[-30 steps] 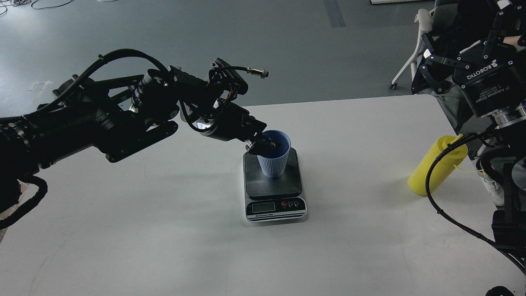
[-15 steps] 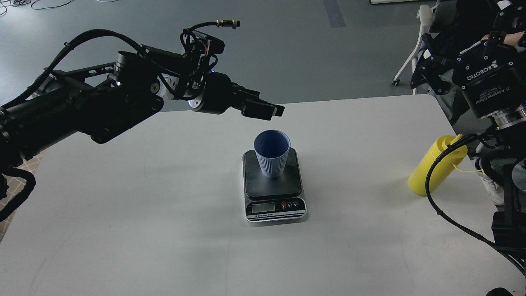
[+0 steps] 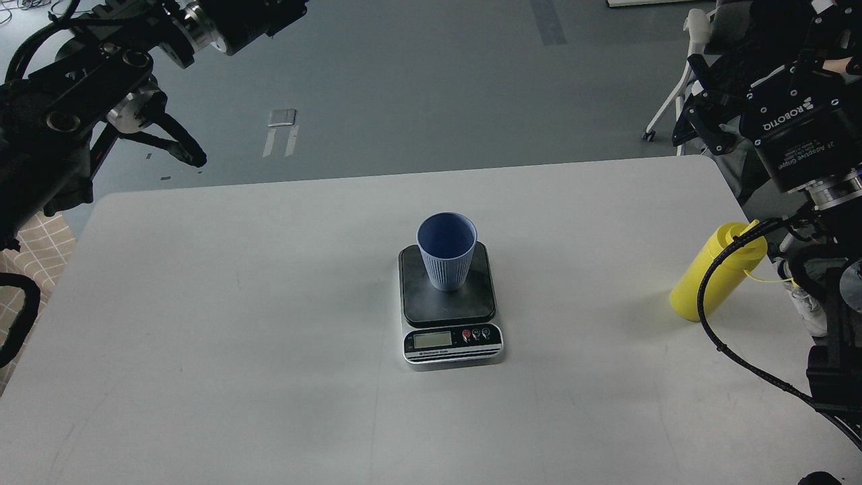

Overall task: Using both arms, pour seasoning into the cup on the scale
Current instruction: 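Open the left gripper and raise it away from the cup, then move the right gripper down toward the yellow squeeze bottle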

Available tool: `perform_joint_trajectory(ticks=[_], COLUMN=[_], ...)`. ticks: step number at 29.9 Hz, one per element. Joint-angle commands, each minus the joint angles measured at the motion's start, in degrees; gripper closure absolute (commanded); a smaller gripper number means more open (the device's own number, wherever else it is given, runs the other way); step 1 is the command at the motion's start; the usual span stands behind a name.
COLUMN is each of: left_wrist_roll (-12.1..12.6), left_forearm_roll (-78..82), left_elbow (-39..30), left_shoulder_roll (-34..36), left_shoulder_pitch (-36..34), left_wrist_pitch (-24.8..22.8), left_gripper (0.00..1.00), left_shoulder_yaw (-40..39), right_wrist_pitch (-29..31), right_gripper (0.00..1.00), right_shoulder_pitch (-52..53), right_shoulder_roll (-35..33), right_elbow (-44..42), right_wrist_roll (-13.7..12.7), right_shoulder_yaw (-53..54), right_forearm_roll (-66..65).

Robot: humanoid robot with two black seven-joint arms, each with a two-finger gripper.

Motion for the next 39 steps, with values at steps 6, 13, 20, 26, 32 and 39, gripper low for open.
perform_joint_trajectory(ticks=[6, 13, 20, 26, 32, 39], left_wrist_roll=[-0.01, -0.01, -0.01, -0.01, -0.01, -0.01], left_forearm_roll=[-15.1, -15.01, -14.92, -14.39, -12.81, -9.47], left_elbow=[-2.29, -5.38, -5.38, -5.55, -7.48, -10.21], left_shoulder_roll=[-4.07, -6.55, -6.37, -6.37, -6.11, -5.58], left_shoulder_pitch=[6.84, 11.15, 12.39, 12.47, 13.26, 14.93], left_wrist_pitch=[6.37, 6.11, 4.36, 3.65, 3.56, 3.73], left_gripper=[0.02, 0.02, 0.02, 0.02, 0.02, 0.02], left_shoulder_yaw=[-8.53, -11.1, -10.75, -10.22, -10.13, -9.96], right_wrist_pitch=[0.0, 0.0, 0.0, -10.48, -17.8, -19.48], right_gripper=[0.0, 0.0, 0.0, 0.0, 0.0, 0.0], right_shoulder_pitch=[-0.16, -0.59, 3.43, 6.34, 6.52, 2.05], right_shoulder_roll=[0.09, 0.0, 3.06, 4.3, 4.22, 3.95], right_elbow=[0.43, 0.25, 1.3, 7.88, 11.77, 11.77], right_wrist_roll=[-0.01, -0.01, -0.19, -0.98, -0.98, -3.96], right_shoulder_yaw=[-0.33, -0.33, 0.98, 1.25, 3.96, 10.82], right_forearm_roll=[-0.3, -0.39, 3.54, 17.86, 24.74, 28.96])
